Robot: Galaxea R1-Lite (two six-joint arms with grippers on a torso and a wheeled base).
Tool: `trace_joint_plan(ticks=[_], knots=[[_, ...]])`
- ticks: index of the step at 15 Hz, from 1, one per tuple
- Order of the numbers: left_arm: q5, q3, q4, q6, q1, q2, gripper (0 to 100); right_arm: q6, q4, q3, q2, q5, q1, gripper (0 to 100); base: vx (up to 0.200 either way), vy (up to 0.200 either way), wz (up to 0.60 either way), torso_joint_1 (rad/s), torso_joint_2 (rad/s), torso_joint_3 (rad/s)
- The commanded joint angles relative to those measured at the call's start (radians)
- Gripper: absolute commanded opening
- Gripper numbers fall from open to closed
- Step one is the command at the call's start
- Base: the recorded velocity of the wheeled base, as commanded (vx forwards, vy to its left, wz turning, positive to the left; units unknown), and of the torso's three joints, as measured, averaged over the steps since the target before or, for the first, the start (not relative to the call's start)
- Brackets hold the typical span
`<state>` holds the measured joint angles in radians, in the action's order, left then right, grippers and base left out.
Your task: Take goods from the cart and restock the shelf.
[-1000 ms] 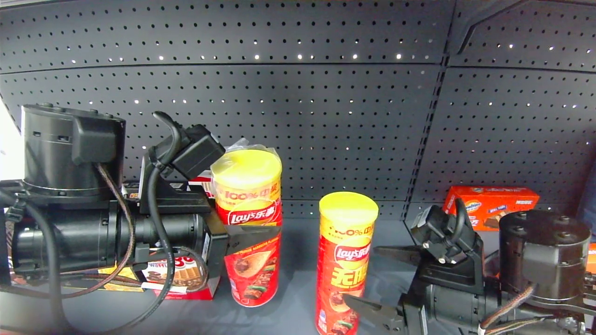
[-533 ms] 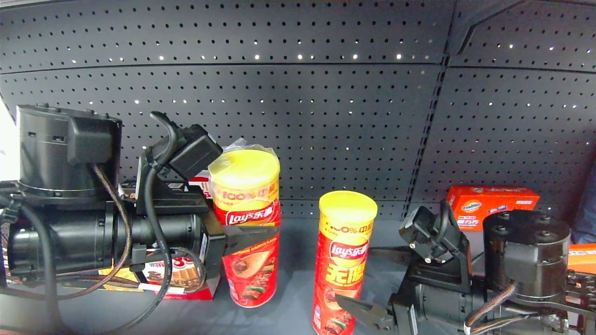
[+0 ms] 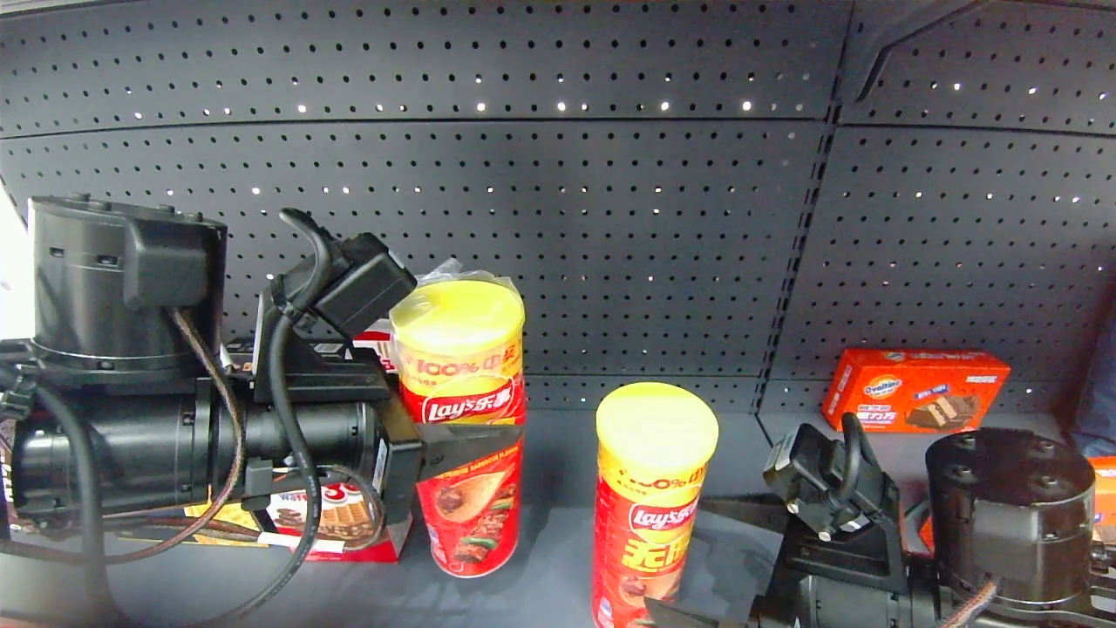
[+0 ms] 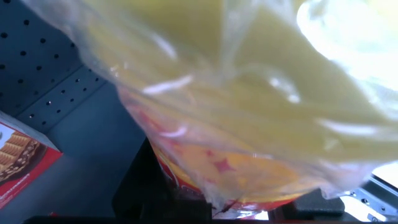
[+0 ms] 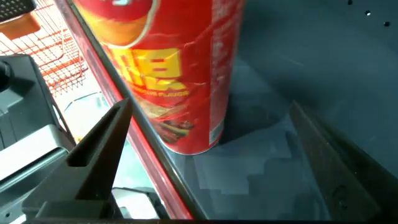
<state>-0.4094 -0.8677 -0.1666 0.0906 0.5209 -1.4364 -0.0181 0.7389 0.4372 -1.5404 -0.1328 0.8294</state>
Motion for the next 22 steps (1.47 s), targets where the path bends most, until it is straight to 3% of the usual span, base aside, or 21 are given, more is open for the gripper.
trace_joint_plan(ticks=[1,22], knots=[[0.001,0.001,-0.001,0.0,-0.001,0.001,0,0.0,0.0,0.0,-0.004,-0.002,0.014,100,0.0,0.0,0.0,0.0,0.0,0.0],[0.0,-0.002,-0.002,0.0,0.001,0.001,0,0.0,0.007,0.081,-0.139,0.001,0.005,100,0.0,0.0,0.0,0.0,0.0,0.0]])
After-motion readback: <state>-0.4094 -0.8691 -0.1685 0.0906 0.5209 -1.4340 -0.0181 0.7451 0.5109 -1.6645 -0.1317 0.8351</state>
